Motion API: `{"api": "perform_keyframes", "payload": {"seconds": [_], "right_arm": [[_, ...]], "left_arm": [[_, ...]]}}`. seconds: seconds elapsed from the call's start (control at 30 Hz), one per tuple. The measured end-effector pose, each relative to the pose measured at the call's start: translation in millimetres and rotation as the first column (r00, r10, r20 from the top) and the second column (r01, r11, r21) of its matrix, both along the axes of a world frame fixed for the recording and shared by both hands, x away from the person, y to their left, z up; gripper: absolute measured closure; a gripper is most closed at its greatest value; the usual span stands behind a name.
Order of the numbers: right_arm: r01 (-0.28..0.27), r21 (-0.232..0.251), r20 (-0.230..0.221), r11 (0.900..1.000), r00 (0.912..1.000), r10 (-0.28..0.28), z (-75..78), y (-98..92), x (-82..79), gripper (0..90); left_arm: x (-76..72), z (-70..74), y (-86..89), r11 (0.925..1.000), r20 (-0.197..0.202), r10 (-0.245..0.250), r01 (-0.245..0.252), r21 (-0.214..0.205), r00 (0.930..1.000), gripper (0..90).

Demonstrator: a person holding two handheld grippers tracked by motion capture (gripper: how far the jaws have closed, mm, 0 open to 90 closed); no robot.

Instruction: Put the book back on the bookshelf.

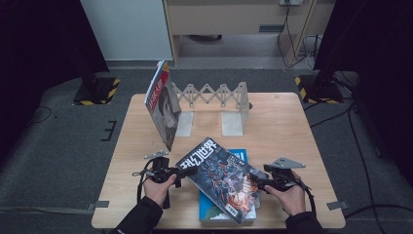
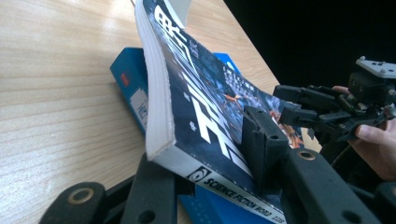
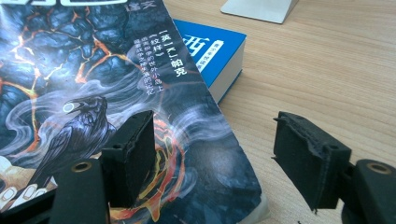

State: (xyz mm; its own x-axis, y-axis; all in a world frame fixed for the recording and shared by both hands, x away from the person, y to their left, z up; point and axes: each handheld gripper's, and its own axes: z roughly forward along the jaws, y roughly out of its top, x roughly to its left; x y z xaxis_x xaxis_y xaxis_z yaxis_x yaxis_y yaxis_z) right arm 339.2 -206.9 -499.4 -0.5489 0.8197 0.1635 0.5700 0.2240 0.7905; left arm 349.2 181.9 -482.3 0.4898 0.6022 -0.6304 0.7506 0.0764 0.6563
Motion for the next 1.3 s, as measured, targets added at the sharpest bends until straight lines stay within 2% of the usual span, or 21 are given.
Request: {"api": "perform_keyframes", "payload": {"seconds": [0.2,0.5,0.9,1.17,1.3], "right_arm": [[-0.001,0.001,-0.005,1.0000,1.0000,0.001,1.6,-1.3,0.2,29.2],[0.035,0.026,0.016,0.9991,0.9992,-0.035,7.1,-10.9,1.4,29.5],[0.106,0.019,0.028,0.9942,0.9939,-0.106,10.5,-25.0,3.4,28.4],[0.147,-0.003,0.036,0.9892,0.9886,-0.146,9.5,-37.3,5.9,27.9],[0.149,-0.013,0.035,0.9887,0.9883,-0.149,8.6,-39.4,6.6,27.8]], "left_arm": [[-1.8,16.8,-5.2,0.9998,0.043,-0.010,0.009,0.017,0.9990,67.3],[-0.4,39.7,-8.9,1.0000,0.079,0.008,-0.009,0.001,0.9969,71.7],[5.8,70.8,-15.8,0.9992,0.138,0.009,-0.004,-0.039,0.9904,77.5],[9.2,91.7,-19.6,0.9985,0.156,0.008,0.001,-0.055,0.9877,81.2],[10.4,103.4,-21.7,0.9994,0.183,0.001,0.006,-0.035,0.9831,81.7]]}}
